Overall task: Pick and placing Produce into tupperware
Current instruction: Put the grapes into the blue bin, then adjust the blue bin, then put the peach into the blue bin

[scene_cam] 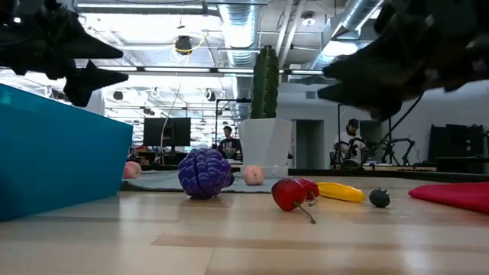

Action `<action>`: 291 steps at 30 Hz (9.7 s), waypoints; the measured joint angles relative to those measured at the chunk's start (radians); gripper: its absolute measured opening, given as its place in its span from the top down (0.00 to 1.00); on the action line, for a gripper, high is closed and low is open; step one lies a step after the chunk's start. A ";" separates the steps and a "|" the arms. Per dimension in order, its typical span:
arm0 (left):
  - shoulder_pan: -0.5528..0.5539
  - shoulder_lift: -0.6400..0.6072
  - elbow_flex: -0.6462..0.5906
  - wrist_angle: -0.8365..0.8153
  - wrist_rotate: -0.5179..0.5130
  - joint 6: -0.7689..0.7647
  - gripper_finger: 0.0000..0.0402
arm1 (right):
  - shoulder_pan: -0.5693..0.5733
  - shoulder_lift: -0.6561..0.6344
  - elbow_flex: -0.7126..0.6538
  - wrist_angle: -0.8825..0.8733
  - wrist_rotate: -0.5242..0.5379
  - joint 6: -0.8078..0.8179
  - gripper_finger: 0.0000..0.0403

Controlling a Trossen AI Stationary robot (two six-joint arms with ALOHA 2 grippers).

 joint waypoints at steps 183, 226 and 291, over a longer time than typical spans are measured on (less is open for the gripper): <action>0.082 1.606 1.219 -0.681 0.492 -1.136 0.43 | 0.289 -0.057 -0.235 0.400 -0.133 -0.103 0.34; 0.088 1.501 1.220 -0.847 0.349 -0.998 0.43 | 0.298 -0.057 -0.234 0.386 -0.131 -0.084 0.34; 0.267 1.493 1.235 -1.483 0.406 -0.432 0.43 | 0.304 -0.057 -0.234 0.374 -0.131 -0.076 0.34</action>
